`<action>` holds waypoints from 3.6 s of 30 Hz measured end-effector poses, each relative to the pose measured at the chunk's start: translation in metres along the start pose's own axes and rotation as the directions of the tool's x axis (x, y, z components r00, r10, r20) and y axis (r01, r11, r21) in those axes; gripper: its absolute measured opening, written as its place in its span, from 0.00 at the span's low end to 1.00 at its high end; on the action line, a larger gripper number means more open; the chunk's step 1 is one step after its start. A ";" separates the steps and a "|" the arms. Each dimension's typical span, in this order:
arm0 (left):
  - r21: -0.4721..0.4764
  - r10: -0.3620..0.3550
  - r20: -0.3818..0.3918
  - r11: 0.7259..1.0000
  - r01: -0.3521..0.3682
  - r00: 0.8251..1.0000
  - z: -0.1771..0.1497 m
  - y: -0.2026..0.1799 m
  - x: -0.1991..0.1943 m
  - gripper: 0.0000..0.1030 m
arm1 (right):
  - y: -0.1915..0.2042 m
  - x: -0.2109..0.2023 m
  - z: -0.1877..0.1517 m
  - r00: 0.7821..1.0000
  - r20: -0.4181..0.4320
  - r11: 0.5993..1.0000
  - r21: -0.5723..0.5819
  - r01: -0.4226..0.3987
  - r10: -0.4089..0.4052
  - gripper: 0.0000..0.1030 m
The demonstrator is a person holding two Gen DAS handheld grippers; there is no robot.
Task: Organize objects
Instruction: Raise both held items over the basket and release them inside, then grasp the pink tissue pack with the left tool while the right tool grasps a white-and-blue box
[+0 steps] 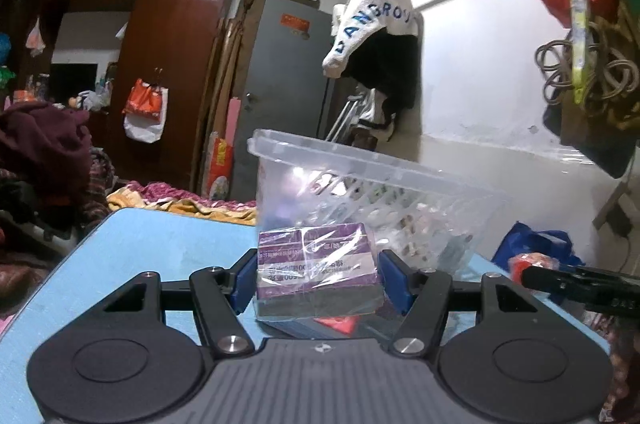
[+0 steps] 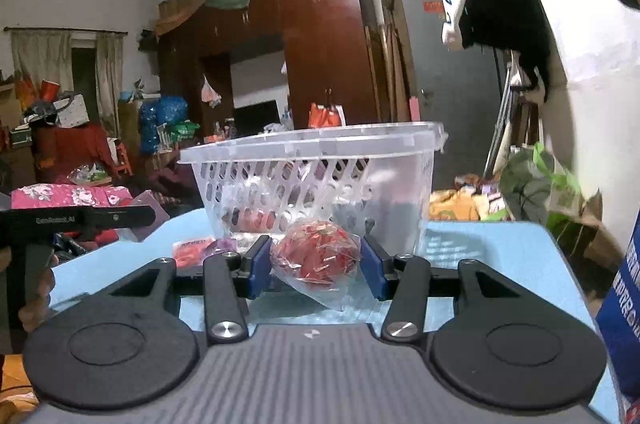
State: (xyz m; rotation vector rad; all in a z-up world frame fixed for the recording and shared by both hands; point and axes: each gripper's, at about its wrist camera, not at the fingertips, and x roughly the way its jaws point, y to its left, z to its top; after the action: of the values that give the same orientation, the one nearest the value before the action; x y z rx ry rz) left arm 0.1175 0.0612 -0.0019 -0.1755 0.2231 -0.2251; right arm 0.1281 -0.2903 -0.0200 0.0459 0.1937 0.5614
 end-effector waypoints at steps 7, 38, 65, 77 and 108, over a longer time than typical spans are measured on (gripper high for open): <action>0.026 -0.010 0.026 1.000 0.009 1.000 -0.001 -0.006 -0.014 0.65 | 0.002 -0.007 0.000 0.999 0.043 1.000 -0.006 0.017 -0.017 0.50; 0.077 0.007 -0.036 0.997 -0.005 0.999 0.066 -0.012 0.026 0.85 | 0.006 0.017 0.075 0.998 0.053 0.999 -0.042 -0.023 0.025 1.00; 0.020 -0.019 -0.383 0.999 0.029 0.924 0.006 0.014 0.075 0.85 | -0.009 0.091 0.032 0.938 -0.337 0.993 0.111 -0.042 0.078 0.96; 0.014 0.019 -0.394 1.000 -0.014 0.919 0.014 0.024 0.067 0.82 | 0.007 0.102 0.031 0.921 -0.361 0.989 0.083 -0.122 0.144 0.96; 0.140 0.096 -0.419 0.989 -0.040 0.903 0.009 0.000 0.087 0.80 | -0.011 0.109 0.023 0.897 -0.429 0.994 0.050 -0.092 0.105 0.67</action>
State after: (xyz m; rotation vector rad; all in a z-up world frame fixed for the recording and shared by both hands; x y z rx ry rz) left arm 0.2020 0.0413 -0.0106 0.0133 0.6484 -0.2052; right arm 0.2290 -0.2411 -0.0175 -0.0426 0.6365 0.6656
